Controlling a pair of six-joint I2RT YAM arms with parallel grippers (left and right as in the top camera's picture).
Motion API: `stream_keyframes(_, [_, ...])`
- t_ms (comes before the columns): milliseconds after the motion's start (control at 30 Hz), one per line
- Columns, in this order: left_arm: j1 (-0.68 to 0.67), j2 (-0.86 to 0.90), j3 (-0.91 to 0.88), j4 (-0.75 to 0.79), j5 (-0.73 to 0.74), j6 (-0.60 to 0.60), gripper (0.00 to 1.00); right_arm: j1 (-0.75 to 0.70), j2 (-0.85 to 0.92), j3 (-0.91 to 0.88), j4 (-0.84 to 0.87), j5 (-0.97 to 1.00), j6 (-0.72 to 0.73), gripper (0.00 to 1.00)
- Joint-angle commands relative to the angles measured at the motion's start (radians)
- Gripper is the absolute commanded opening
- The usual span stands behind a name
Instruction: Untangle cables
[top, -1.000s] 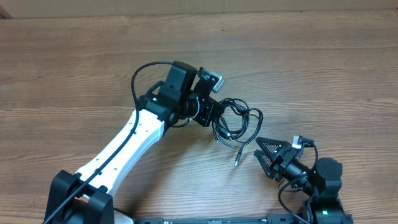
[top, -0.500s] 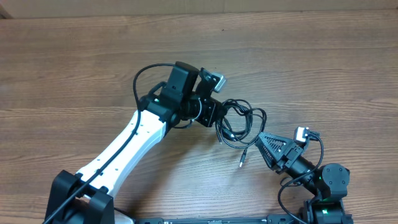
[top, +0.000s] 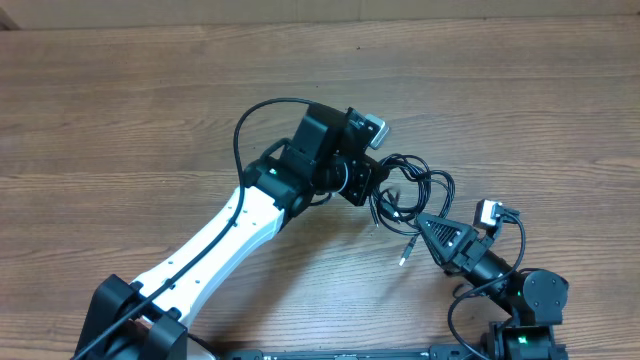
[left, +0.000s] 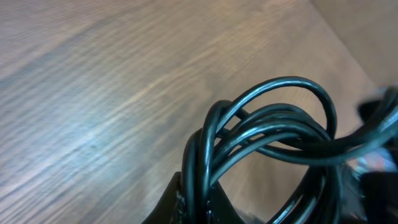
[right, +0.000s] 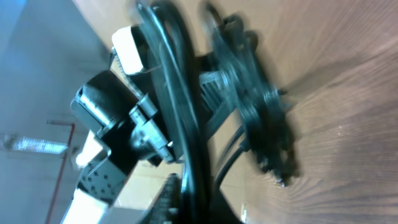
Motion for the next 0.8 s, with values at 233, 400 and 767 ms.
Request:
stream_keyframes(233, [0.06, 0.0, 0.022, 0.029, -0.37, -0.274, 0.04, 0.008, -0.003, -0.01, 0.098, -0.163, -0.042, 0.04])
stream_keyframes(400, [0.119, 0.0, 0.022, 0.035, -0.329, -0.287, 0.04, 0.008, -0.003, -0.01, 0.001, -0.155, -0.152, 0.04])
stream_keyframes(767, [0.191, 0.0, 0.022, -0.074, -0.093, 0.101, 0.04, 0.008, -0.003, -0.01, -0.278, 0.019, -0.358, 0.04])
